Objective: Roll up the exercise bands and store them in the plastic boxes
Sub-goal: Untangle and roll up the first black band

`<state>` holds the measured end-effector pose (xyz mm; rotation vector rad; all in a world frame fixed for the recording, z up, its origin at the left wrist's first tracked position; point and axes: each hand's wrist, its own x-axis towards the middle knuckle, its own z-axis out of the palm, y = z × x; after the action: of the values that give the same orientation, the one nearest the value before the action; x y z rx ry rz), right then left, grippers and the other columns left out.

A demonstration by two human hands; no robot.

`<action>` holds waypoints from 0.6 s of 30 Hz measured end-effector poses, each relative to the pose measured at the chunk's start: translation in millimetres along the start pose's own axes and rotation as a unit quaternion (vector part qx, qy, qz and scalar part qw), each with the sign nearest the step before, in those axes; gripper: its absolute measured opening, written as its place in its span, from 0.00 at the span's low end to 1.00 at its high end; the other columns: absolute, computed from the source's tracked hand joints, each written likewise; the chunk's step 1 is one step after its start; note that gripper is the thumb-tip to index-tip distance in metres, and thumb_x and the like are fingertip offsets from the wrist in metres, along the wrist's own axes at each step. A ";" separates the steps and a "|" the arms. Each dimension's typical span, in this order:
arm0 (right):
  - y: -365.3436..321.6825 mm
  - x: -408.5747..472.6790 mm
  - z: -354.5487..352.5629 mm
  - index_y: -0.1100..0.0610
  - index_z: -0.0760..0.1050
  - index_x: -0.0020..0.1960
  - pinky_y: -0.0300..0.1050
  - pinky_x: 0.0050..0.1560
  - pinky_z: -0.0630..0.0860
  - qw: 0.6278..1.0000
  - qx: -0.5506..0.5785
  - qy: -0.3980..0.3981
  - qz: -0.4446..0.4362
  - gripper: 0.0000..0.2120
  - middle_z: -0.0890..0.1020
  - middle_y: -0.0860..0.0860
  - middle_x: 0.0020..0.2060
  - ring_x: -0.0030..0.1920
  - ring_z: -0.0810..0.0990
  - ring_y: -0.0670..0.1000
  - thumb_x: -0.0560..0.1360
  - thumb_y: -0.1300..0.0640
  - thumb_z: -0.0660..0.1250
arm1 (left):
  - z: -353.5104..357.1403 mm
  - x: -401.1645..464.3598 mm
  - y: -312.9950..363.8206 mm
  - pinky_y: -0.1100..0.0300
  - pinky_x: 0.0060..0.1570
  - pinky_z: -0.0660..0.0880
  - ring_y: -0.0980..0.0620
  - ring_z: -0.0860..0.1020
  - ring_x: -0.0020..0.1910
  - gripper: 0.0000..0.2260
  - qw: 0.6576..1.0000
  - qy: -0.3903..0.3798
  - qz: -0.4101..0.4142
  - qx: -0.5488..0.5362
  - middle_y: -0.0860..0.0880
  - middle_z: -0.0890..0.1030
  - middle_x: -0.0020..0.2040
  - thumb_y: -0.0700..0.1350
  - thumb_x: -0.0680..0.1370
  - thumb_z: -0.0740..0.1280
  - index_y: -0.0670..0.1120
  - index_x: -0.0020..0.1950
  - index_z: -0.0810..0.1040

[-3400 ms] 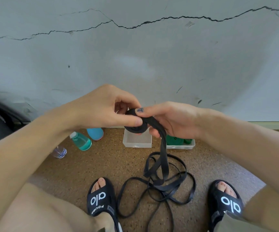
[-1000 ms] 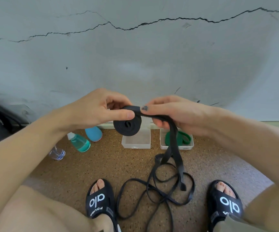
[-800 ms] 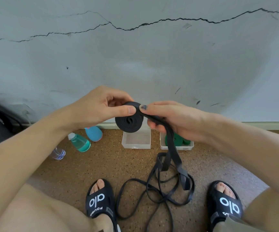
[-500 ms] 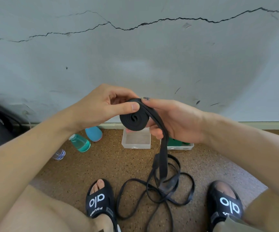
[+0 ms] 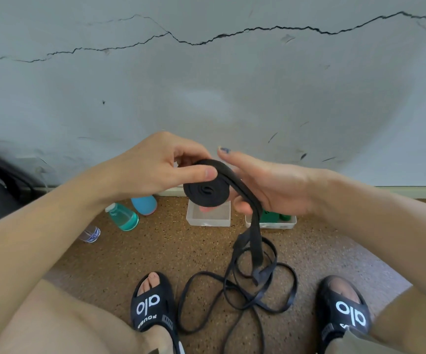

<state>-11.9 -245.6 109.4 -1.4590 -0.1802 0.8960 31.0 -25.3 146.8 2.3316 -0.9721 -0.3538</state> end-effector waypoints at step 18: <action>-1.7 0.1 -2.6 0.51 0.77 0.63 0.36 0.35 0.72 0.998 0.043 -0.032 -0.013 0.23 0.85 0.61 0.58 0.31 0.69 0.48 0.77 0.37 0.61 | -6.4 -1.8 -1.7 0.63 0.40 0.70 0.50 0.76 0.38 0.13 0.998 -0.005 0.016 -0.067 0.50 0.82 0.39 0.59 0.75 0.69 0.51 0.49 0.84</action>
<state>-9.5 -247.3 110.4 -1.3471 -0.2055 0.9193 33.6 -20.4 150.8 2.1931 -0.9595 -0.4065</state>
